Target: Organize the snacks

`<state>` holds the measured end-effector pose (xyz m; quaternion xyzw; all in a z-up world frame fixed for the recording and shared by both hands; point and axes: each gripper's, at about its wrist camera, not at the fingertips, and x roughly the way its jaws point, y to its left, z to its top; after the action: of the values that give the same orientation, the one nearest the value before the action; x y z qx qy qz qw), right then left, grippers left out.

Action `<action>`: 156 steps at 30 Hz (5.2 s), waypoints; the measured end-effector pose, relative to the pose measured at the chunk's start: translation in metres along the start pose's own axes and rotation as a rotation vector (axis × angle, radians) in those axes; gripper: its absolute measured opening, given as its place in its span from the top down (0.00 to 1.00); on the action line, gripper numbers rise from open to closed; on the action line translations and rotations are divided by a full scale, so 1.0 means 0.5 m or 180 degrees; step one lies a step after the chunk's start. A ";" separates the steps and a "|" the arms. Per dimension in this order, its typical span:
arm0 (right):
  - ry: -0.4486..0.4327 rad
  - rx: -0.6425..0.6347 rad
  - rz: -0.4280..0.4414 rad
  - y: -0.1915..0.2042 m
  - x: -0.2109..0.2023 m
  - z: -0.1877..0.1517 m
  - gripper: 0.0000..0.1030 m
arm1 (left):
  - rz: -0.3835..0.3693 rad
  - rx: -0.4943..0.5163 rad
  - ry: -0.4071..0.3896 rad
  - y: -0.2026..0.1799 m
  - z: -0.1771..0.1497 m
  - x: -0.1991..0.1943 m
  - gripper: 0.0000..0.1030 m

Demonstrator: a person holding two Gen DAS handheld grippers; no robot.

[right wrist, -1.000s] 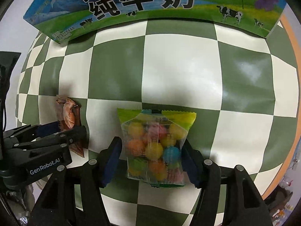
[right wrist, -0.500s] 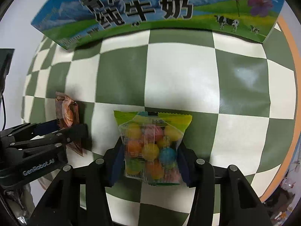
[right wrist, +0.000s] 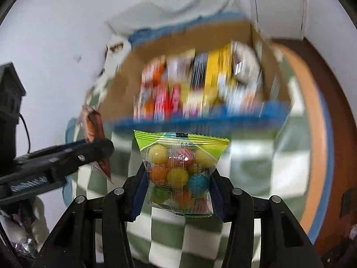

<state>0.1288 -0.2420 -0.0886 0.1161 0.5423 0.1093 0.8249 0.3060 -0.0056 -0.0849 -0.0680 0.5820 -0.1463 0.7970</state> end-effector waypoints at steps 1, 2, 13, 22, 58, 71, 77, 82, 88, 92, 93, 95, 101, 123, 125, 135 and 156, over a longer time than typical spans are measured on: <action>-0.0066 -0.0029 -0.0062 -0.005 -0.010 0.027 0.49 | 0.0001 0.0014 -0.0008 -0.001 0.019 0.010 0.48; -0.0107 -0.0040 -0.0116 -0.010 -0.014 0.049 0.49 | 0.0003 0.0033 -0.0007 -0.005 0.046 0.014 0.48; 0.0229 0.0000 -0.0661 -0.099 0.116 0.291 0.49 | 0.0403 0.0052 0.0454 0.029 0.282 0.233 0.48; 0.0651 0.0274 -0.0704 -0.145 0.226 0.307 0.07 | 0.0442 -0.0134 0.0898 0.076 0.334 0.337 0.28; 0.0176 -0.0033 -0.0793 -0.043 0.123 0.229 0.03 | 0.0796 0.0047 -0.0128 0.044 0.186 0.122 0.07; -0.0466 -0.0239 -0.0786 0.032 -0.103 0.098 0.01 | 0.0808 0.0052 -0.0730 0.007 0.037 -0.074 0.07; -0.0741 -0.0312 -0.0768 0.074 -0.203 0.028 0.00 | 0.0772 0.0067 -0.0966 -0.018 -0.040 -0.157 0.07; -0.0927 -0.0367 -0.0749 0.103 -0.277 -0.020 0.00 | 0.0735 0.0023 -0.1090 -0.032 -0.101 -0.212 0.07; -0.1148 -0.0430 -0.0795 0.128 -0.358 -0.068 0.00 | 0.0851 0.0049 -0.1273 -0.054 -0.153 -0.273 0.07; -0.1237 -0.0440 -0.0811 0.138 -0.392 -0.096 0.00 | 0.0901 0.0073 -0.1349 -0.069 -0.180 -0.301 0.07; -0.1246 -0.0436 -0.0807 0.139 -0.398 -0.102 0.00 | 0.0902 0.0079 -0.1360 -0.072 -0.186 -0.306 0.07; -0.1258 -0.0427 -0.0794 0.141 -0.408 -0.112 0.00 | 0.0894 0.0076 -0.1374 -0.077 -0.194 -0.313 0.07; -0.1272 -0.0414 -0.0778 0.143 -0.426 -0.133 0.00 | 0.0862 0.0101 -0.1366 -0.093 -0.209 -0.320 0.07; -0.1139 -0.0291 -0.0910 0.086 -0.281 -0.047 0.00 | 0.1090 -0.0023 -0.1232 -0.060 -0.123 -0.199 0.00; -0.1116 -0.0277 -0.0937 0.080 -0.264 -0.038 0.00 | 0.1131 -0.0037 -0.1197 -0.054 -0.113 -0.185 0.00; -0.0926 -0.0270 -0.0949 0.057 -0.170 -0.004 0.00 | 0.1274 -0.0061 -0.1096 -0.025 -0.076 -0.129 0.00; -0.0896 -0.0274 -0.1007 0.054 -0.151 -0.002 0.00 | 0.1227 -0.0077 -0.1050 -0.015 -0.069 -0.113 0.00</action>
<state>0.0975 -0.2396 -0.0151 0.0083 0.4281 -0.0157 0.9036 0.2562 0.0073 -0.0425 0.0117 0.4480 0.0284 0.8935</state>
